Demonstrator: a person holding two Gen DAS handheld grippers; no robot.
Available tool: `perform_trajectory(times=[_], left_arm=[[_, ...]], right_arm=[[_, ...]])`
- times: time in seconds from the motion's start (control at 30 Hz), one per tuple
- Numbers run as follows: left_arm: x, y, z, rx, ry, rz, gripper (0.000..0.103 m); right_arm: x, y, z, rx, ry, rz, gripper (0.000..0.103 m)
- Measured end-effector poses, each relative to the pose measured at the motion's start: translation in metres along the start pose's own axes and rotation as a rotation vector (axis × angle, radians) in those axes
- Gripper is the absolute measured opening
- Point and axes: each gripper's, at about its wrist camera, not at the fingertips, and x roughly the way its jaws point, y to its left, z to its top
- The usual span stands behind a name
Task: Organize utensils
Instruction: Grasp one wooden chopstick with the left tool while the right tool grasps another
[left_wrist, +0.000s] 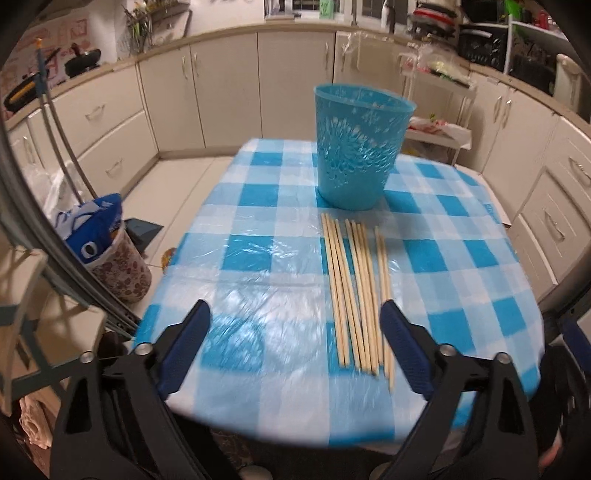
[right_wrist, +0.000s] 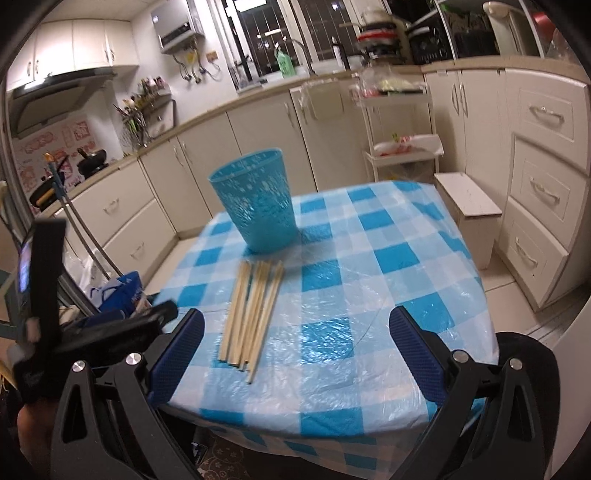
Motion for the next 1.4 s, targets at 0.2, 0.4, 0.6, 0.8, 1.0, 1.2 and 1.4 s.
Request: perform_trajectory(times=[0.2, 0.4, 0.6, 0.8, 1.0, 1.2, 1.4], left_arm=[[0.077, -0.003, 0.032, -0.046, 0.075, 0.004, 0.066], [0.116, -0.012, 0.043, -0.019, 0.111, 0.032, 0.064], [0.133, -0.013, 0.046, -0.006, 0.136, 0.037, 0.059], [0.135, -0.018, 0.048, 0.019, 0.132, 0.047, 0.059], [0.142, -0.023, 0.05, 0.05, 0.131, 0.041, 0.047], [0.148, -0.032, 0.058, 0.101, 0.127, -0.038, 0.009], [0.146, -0.021, 0.056, 0.081, 0.137, -0.106, 0.005]], right_arm=[[0.03, -0.01, 0.004, 0.028, 0.039, -0.005, 0.096], [0.046, -0.018, 0.001, 0.052, 0.068, 0.008, 0.096], [0.054, -0.027, -0.001, 0.081, 0.084, 0.015, 0.096], [0.056, -0.031, -0.003, 0.097, 0.09, 0.018, 0.096], [0.058, -0.031, -0.001, 0.086, 0.086, 0.025, 0.096], [0.07, -0.025, 0.004, 0.051, 0.117, 0.039, 0.096], [0.098, -0.007, 0.013, -0.011, 0.161, 0.06, 0.075]])
